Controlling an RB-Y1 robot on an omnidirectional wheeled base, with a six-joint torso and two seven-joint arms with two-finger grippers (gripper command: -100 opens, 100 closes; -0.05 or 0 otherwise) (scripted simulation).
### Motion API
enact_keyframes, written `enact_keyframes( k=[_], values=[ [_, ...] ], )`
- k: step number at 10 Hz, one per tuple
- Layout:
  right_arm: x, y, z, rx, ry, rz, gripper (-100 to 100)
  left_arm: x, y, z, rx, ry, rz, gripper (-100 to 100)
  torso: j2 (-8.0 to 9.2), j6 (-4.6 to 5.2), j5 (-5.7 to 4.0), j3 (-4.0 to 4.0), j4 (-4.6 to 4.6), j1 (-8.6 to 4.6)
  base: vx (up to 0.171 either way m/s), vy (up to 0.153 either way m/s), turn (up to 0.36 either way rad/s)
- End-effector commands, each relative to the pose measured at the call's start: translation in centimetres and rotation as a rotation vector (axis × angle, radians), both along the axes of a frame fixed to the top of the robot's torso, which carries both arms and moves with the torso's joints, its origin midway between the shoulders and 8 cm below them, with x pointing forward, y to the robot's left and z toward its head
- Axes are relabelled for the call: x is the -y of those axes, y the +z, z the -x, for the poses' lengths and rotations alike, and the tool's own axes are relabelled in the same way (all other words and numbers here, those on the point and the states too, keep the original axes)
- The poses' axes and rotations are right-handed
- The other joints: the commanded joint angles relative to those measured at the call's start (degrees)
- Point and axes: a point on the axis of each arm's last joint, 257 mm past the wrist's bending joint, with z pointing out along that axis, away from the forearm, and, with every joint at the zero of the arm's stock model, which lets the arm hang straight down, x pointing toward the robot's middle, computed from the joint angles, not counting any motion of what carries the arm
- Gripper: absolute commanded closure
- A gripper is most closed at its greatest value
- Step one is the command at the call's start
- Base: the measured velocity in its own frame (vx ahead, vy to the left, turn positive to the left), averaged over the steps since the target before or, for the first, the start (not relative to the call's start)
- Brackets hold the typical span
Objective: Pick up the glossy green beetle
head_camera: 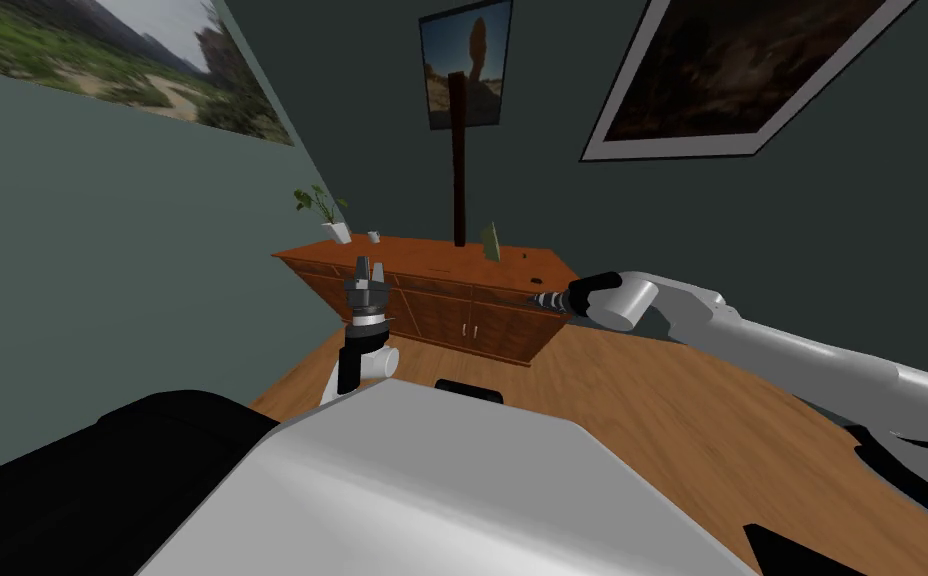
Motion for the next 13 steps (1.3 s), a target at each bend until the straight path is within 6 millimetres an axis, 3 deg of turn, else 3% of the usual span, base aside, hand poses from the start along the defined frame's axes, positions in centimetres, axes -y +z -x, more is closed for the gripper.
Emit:
enact_keyframes(
  k=[1, 3, 4, 7, 9, 11, 12, 13],
  values=[
    [1.9, 0.0, 1.0, -0.032, -0.021, 0.038, -100, 0.0, 0.0, 0.0, 0.000, 0.000, 0.000, 0, 0.00, 0.00, 0.00, 0.00, 0.00, 0.00, 0.127, -0.070, 0.171],
    [5.4, -0.9, 2.3, -0.103, -0.070, 0.109, -100, 0.0, 0.0, 0.0, 0.000, 0.000, 0.000, 0, 0.11, 0.07, 0.02, 0.07, 0.03, 0.07, 0.141, -0.073, 0.287],
    [5.4, -0.9, 2.3, -0.104, -0.070, 0.110, -100, 0.0, 0.0, 0.0, 0.000, 0.000, 0.000, 0, -0.01, 0.00, 0.01, -0.01, 0.00, 0.05, 0.123, -0.079, 0.139],
    [9.2, -1.6, 3.7, -0.177, -0.125, 0.175, -100, 0.0, 0.0, 0.0, 0.000, 0.000, 0.000, 0, -0.28, 0.03, 0.00, -0.15, -0.06, 0.01, 0.217, -0.094, 0.246],
    [10.4, -1.5, 3.8, -0.187, -0.147, 0.191, -100, 0.0, 0.0, 0.0, 0.000, 0.000, 0.000, 0, -0.49, 0.06, -0.01, -0.29, -0.12, -0.03, 0.275, -0.118, 0.173],
    [10.2, -1.6, 3.8, -0.187, -0.145, 0.190, -100, 0.0, 0.0, 0.0, 0.000, 0.000, 0.000, 0, -0.39, 0.09, 0.01, -0.25, -0.11, 0.15, 0.149, -0.048, 0.019],
    [10.2, -1.6, 3.8, -0.187, -0.145, 0.191, 0, 0.0, 0.0, 0.0, 0.000, 0.000, 0.000, 0, 0.03, 0.09, 0.06, -0.01, -0.02, 0.34, 0.018, -0.006, 0.004],
    [11.3, -1.8, 3.1, -0.186, -0.179, 0.186, -100, 0.0, 0.0, 0.0, 0.000, 0.000, 0.000, 0, 0.33, 0.10, 0.09, 0.17, 0.07, 0.44, -0.057, -0.025, 0.236]
  ],
)
